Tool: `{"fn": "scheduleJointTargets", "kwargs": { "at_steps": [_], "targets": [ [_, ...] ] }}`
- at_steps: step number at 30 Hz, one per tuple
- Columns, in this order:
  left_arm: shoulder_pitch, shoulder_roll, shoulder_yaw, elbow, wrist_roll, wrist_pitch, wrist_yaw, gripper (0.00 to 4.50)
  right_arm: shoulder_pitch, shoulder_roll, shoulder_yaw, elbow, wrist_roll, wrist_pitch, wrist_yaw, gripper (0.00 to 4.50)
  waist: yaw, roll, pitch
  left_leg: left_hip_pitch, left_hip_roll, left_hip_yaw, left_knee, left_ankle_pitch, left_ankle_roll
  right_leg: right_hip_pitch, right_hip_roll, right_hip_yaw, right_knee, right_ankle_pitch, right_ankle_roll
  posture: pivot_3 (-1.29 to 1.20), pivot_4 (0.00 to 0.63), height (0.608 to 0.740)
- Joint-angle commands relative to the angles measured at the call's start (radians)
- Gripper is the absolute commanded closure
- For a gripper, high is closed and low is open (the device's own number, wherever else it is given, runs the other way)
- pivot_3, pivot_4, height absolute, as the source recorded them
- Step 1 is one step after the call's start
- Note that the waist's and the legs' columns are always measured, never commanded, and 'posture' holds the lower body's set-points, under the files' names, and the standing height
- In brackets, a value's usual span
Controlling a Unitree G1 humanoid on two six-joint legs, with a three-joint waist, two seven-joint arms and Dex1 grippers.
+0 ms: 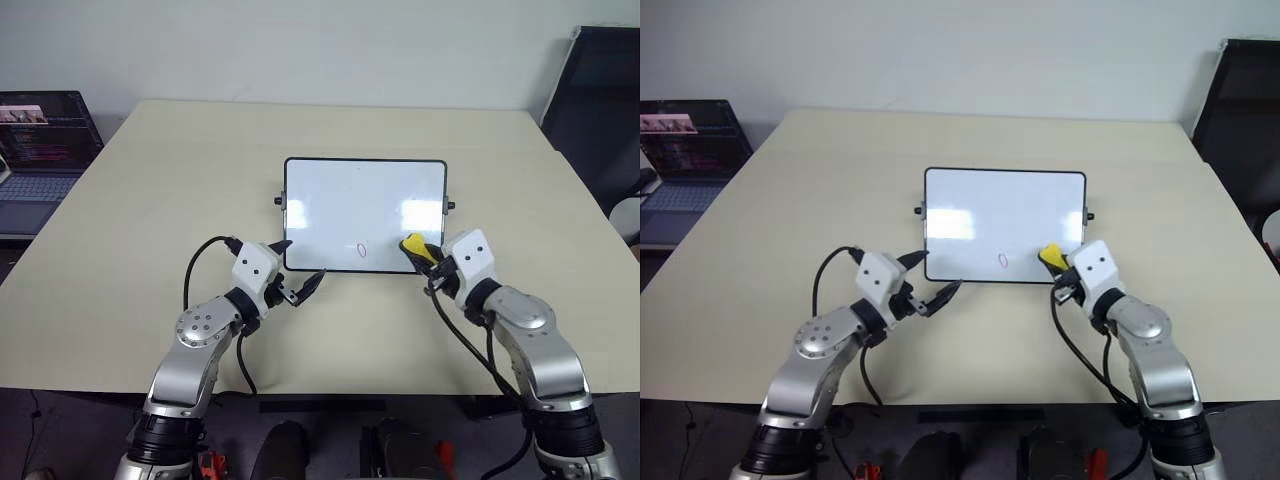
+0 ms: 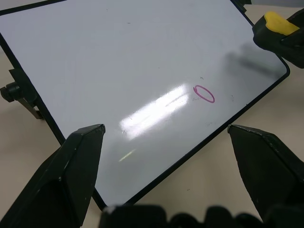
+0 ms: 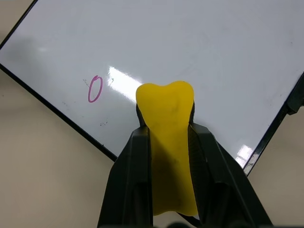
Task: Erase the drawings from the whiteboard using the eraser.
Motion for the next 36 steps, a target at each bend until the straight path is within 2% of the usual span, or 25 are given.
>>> {"fn": "scheduleJointTargets", "kwargs": {
  "at_steps": [1,8,15,26,31,36],
  "targets": [
    [-0.016,0.008,0.019,-0.012,-0.016,-0.025,-0.003,0.00,-0.004,-0.012,0.007,-0.013,-0.003,-0.045,-0.012,3.70,0.000,0.000,0.000,0.000,0.000,0.000,0.000,0.000,0.000,0.000,0.000,0.000,0.000,0.000,0.000,0.00,0.150,0.740],
    [-0.021,0.008,0.016,-0.023,-0.015,-0.013,0.002,0.00,-0.008,-0.023,0.016,-0.008,0.003,-0.056,-0.018,3.70,0.000,0.000,0.000,0.000,0.000,0.000,0.000,0.000,0.000,0.000,0.000,0.000,0.000,0.000,0.000,0.00,0.150,0.740],
    [-0.029,0.009,0.015,-0.040,-0.016,0.010,0.009,0.00,-0.146,-0.075,0.131,0.020,-0.084,-0.051,0.004,3.70,-0.002,0.000,0.000,0.001,0.000,0.000,0.000,0.000,0.000,0.000,0.000,0.000,0.001,0.000,0.000,0.00,0.150,0.740],
    [-0.009,0.004,0.020,-0.076,-0.018,0.032,0.034,0.00,-0.316,0.022,0.230,0.110,-0.090,0.007,0.001,3.70,0.001,0.000,0.000,0.000,0.000,-0.002,0.000,0.000,0.000,0.000,0.000,-0.001,0.001,0.002,-0.004,0.00,0.150,0.740],
    [0.000,0.003,0.020,-0.085,-0.018,0.034,0.042,0.00,-0.353,0.098,0.210,0.146,-0.048,0.109,-0.012,3.70,0.000,0.000,0.000,0.000,0.000,-0.003,0.000,0.000,0.000,0.000,0.000,-0.002,0.001,0.002,-0.004,0.00,0.150,0.740],
    [0.009,0.007,0.022,-0.084,-0.019,0.028,0.043,0.00,-0.359,0.129,0.210,0.174,-0.047,0.149,-0.033,3.70,0.000,0.000,0.000,-0.001,0.000,-0.003,0.000,0.000,0.000,0.000,0.000,-0.002,0.001,0.003,-0.004,0.00,0.150,0.740]
  ]
}}
